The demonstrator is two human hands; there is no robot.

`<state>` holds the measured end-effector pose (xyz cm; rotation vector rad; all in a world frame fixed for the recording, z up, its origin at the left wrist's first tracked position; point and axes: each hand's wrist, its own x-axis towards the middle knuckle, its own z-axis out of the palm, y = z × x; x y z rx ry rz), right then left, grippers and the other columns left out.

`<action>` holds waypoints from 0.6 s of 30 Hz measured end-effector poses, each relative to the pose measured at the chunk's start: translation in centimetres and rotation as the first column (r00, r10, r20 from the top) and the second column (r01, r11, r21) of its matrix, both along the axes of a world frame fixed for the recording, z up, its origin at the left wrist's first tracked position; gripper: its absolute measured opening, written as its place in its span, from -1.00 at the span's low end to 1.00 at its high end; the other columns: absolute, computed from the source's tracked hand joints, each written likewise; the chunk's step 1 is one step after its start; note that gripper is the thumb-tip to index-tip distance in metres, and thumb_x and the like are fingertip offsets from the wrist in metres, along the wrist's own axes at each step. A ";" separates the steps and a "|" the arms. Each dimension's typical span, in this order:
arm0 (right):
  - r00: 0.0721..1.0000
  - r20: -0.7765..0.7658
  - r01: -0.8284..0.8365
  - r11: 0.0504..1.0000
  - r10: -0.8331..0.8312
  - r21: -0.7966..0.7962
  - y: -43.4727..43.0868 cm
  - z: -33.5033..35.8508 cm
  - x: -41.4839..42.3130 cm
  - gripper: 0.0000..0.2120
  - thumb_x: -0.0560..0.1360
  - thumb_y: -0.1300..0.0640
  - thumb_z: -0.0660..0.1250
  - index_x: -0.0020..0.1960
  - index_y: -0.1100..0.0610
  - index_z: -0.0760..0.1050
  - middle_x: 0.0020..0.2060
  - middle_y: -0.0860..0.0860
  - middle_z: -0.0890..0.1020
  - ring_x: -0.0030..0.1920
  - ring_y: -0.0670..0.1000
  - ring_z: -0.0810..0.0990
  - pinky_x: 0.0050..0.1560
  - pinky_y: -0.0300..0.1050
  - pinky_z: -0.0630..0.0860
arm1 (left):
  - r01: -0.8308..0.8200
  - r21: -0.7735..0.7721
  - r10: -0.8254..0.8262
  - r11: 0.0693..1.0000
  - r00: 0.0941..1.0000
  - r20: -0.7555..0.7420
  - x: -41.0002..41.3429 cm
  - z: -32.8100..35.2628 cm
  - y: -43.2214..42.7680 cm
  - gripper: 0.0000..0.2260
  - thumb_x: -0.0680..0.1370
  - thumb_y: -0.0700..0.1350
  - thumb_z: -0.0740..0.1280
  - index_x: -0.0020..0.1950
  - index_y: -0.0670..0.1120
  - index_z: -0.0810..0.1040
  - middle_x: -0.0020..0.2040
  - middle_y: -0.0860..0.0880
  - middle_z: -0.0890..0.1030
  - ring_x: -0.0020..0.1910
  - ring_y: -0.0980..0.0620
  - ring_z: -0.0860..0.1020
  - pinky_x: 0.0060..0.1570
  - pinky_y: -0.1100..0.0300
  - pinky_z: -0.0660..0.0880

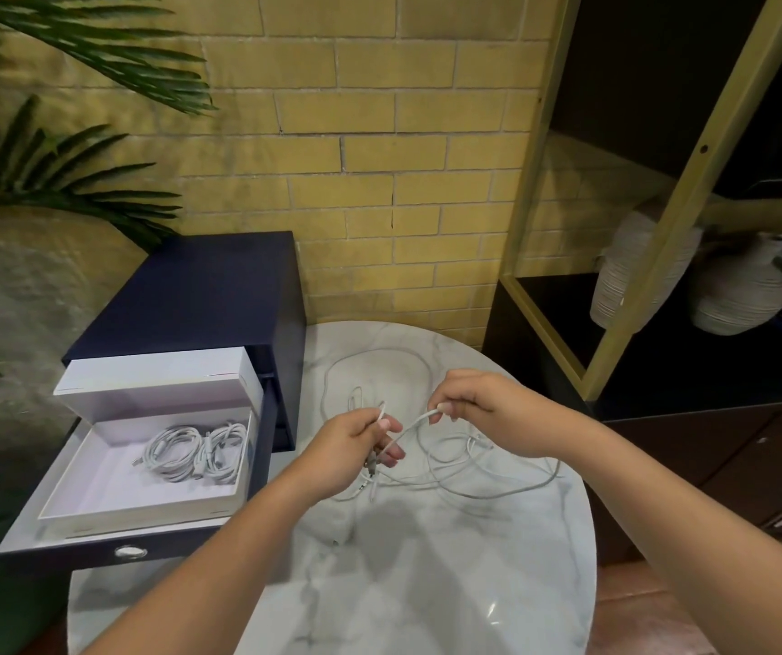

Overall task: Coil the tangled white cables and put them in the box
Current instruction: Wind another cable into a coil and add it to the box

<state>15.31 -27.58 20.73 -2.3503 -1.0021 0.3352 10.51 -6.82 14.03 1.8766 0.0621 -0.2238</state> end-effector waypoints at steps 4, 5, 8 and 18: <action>0.994 0.096 0.047 0.998 -0.052 0.052 0.0 0.0 0.3 -0.79 0.62 0.17 0.17 0.05 0.12 0.59 -0.08 -0.12 0.50 -0.03 -0.12 0.48 0.03 -0.23 0.42 | 0.109 -0.004 -0.109 0.994 0.992 -0.064 -0.2 0.0 0.0 -0.77 0.67 -0.19 0.12 0.19 -0.16 0.54 -0.09 -0.06 0.67 -0.20 0.14 0.62 -0.12 0.35 0.51; 0.993 0.108 0.046 0.997 -0.052 0.062 0.0 -0.1 0.3 -0.80 0.62 0.17 0.18 0.05 0.12 0.59 -0.08 -0.13 0.50 -0.02 -0.11 0.48 0.04 -0.21 0.43 | 0.117 -0.027 -0.119 0.993 0.990 -0.080 -0.3 0.0 0.0 -0.78 0.66 -0.21 0.13 0.19 -0.15 0.54 -0.04 -0.07 0.67 -0.15 0.11 0.63 -0.08 0.32 0.53; 0.993 0.107 0.042 0.995 -0.052 0.095 0.2 0.0 0.4 -0.81 0.62 0.19 0.19 0.04 0.12 0.58 -0.09 -0.11 0.50 -0.02 -0.10 0.48 0.05 -0.18 0.44 | 0.087 -0.066 -0.093 0.994 0.991 -0.094 -0.4 0.0 -0.1 -0.80 0.65 -0.21 0.17 0.18 -0.07 0.54 0.04 -0.07 0.67 -0.04 0.07 0.65 0.04 0.25 0.55; 0.966 -0.056 -0.258 0.951 0.252 -0.171 1.0 0.3 -1.1 -0.80 0.61 0.21 0.20 0.07 0.11 0.60 -0.01 0.01 0.54 0.03 -0.14 0.47 0.12 -0.24 0.41 | -0.348 -0.013 0.348 0.937 0.937 0.037 2.2 -0.7 1.3 -0.81 0.56 -0.25 0.27 -0.08 -0.02 0.63 -0.04 -0.03 0.69 0.00 0.07 0.65 0.08 0.07 0.56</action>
